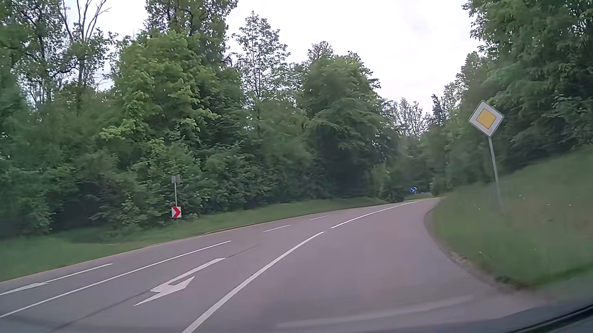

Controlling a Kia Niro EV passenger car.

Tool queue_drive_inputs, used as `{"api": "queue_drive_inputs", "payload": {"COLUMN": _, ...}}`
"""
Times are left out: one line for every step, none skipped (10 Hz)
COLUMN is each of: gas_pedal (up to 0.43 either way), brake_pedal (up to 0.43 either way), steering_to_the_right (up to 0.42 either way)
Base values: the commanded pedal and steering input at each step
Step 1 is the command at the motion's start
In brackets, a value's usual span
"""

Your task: Follow the waypoints while adhering to traffic rules and regulations

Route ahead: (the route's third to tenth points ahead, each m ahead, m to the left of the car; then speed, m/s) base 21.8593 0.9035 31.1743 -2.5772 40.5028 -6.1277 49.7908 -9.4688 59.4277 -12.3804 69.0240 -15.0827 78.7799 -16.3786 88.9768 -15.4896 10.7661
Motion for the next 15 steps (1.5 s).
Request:
{"api": "queue_drive_inputs", "payload": {"gas_pedal": 0.130, "brake_pedal": 0.000, "steering_to_the_right": 0.045}}
{"api": "queue_drive_inputs", "payload": {"gas_pedal": 0.130, "brake_pedal": 0.000, "steering_to_the_right": 0.045}}
{"api": "queue_drive_inputs", "payload": {"gas_pedal": 0.130, "brake_pedal": 0.000, "steering_to_the_right": 0.046}}
{"api": "queue_drive_inputs", "payload": {"gas_pedal": 0.130, "brake_pedal": 0.000, "steering_to_the_right": 0.046}}
{"api": "queue_drive_inputs", "payload": {"gas_pedal": 0.130, "brake_pedal": 0.000, "steering_to_the_right": 0.046}}
{"api": "queue_drive_inputs", "payload": {"gas_pedal": 0.130, "brake_pedal": 0.000, "steering_to_the_right": 0.046}}
{"api": "queue_drive_inputs", "payload": {"gas_pedal": 0.130, "brake_pedal": 0.000, "steering_to_the_right": 0.046}}
{"api": "queue_drive_inputs", "payload": {"gas_pedal": 0.130, "brake_pedal": 0.000, "steering_to_the_right": 0.048}}
{"api": "queue_drive_inputs", "payload": {"gas_pedal": 0.130, "brake_pedal": 0.000, "steering_to_the_right": 0.050}}
{"api": "queue_drive_inputs", "payload": {"gas_pedal": 0.130, "brake_pedal": 0.000, "steering_to_the_right": 0.057}}
{"api": "queue_drive_inputs", "payload": {"gas_pedal": 0.130, "brake_pedal": 0.000, "steering_to_the_right": 0.066}}
{"api": "queue_drive_inputs", "payload": {"gas_pedal": 0.130, "brake_pedal": 0.000, "steering_to_the_right": 0.074}}
{"api": "queue_drive_inputs", "payload": {"gas_pedal": 0.130, "brake_pedal": 0.000, "steering_to_the_right": 0.081}}
{"api": "queue_drive_inputs", "payload": {"gas_pedal": 0.130, "brake_pedal": 0.000, "steering_to_the_right": 0.083}}
{"api": "queue_drive_inputs", "payload": {"gas_pedal": 0.130, "brake_pedal": 0.000, "steering_to_the_right": 0.083}}
